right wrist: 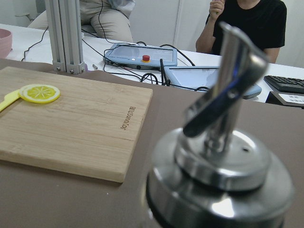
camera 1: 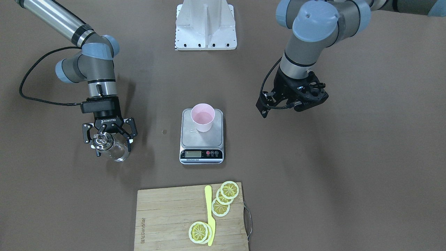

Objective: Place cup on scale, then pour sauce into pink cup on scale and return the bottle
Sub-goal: 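Lift the glass bottle upward with the right gripper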

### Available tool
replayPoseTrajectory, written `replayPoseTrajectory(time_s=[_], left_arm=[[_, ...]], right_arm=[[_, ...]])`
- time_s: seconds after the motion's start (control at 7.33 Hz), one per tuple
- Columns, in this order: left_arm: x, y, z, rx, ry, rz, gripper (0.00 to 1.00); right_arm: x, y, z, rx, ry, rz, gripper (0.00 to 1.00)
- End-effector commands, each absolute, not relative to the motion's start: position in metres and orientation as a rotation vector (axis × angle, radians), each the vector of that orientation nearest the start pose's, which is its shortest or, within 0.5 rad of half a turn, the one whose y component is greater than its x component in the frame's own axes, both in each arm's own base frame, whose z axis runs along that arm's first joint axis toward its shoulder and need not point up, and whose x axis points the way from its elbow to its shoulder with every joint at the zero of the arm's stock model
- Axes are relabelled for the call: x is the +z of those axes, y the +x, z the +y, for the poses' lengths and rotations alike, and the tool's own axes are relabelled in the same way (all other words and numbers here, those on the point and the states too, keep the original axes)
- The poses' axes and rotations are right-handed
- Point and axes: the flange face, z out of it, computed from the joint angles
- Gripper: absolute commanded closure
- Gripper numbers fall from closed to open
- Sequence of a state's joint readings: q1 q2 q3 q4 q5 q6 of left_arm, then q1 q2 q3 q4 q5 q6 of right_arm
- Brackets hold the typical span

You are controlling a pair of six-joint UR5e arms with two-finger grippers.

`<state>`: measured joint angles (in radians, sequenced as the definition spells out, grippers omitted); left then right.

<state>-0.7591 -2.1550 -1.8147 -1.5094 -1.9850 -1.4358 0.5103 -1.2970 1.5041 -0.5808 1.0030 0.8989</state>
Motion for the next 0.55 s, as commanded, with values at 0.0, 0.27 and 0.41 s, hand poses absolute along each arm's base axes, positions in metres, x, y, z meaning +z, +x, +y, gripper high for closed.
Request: replayPoseTrajectory(time_s=[0.0,0.27,0.41], left_arm=[[0.2235,0.3970,-0.5040,-0.427,-0.029,0.859,0.02],[0.2234,0.3971,-0.5039,-0.426,-0.030,0.860,0.02],[0.2234,0.3971,-0.5039,-0.426,-0.030,0.860,0.02]], right_arm=[[0.4322,-0.4408,-0.4602,0.201,1.062,-0.696,0.06],[0.4308,-0.4417,-0.4585,0.200,1.065,-0.703,0.06],[0.4324,-0.4422,-0.4577,0.199,1.063,-0.702,0.06]])
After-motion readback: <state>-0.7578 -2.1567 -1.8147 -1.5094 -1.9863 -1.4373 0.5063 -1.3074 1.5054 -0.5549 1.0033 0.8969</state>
